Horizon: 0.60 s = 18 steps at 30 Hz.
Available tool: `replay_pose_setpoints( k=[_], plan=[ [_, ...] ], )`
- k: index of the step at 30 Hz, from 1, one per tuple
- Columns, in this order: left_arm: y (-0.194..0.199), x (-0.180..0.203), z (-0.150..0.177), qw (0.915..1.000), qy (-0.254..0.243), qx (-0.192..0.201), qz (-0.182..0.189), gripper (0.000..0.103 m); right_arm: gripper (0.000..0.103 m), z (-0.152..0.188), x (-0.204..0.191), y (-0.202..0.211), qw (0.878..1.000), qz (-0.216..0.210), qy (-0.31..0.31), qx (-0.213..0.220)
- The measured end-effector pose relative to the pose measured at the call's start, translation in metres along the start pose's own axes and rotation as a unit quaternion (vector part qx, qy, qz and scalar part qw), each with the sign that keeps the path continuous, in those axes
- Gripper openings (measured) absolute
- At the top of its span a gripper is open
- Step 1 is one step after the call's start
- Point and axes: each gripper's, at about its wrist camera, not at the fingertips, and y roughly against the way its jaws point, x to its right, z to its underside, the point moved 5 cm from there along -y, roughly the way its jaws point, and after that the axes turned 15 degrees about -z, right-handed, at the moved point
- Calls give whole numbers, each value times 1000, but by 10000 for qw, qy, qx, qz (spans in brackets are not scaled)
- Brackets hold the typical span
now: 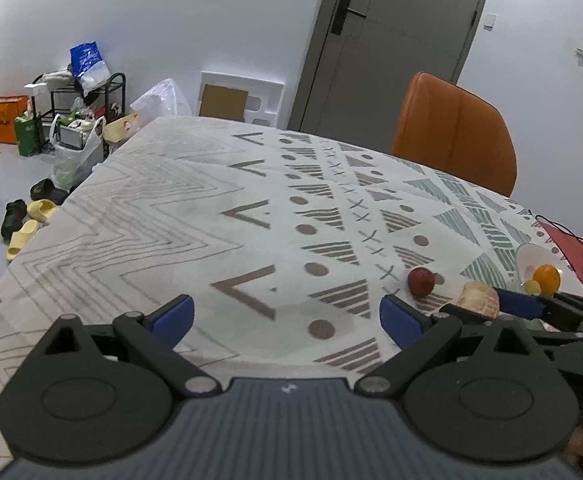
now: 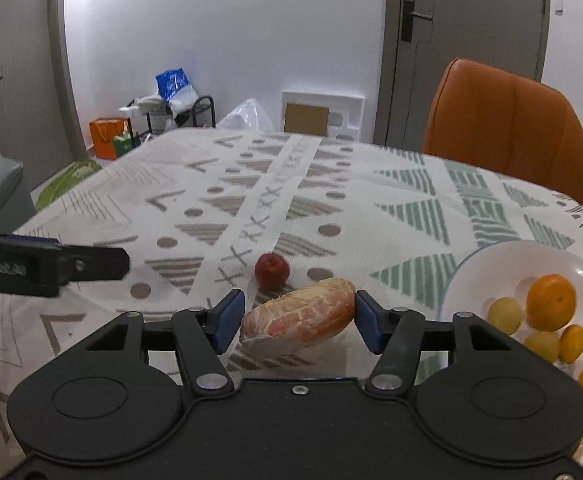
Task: Organize fruits
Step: 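Grasp the wrapped peeled orange with the right tool while the left grasps the red plum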
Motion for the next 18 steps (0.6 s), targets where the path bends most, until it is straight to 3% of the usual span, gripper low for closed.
replay_pose_setpoints(
  k=[9,18],
  plan=[
    [0,27,-5,9996,-166,164,155,95,57,-5,17,24,9996,115,-102,221],
    [-5,58,-5,9985,-356,166,380,77,57,-1,45,47,9979,309,-346,452]
  ],
)
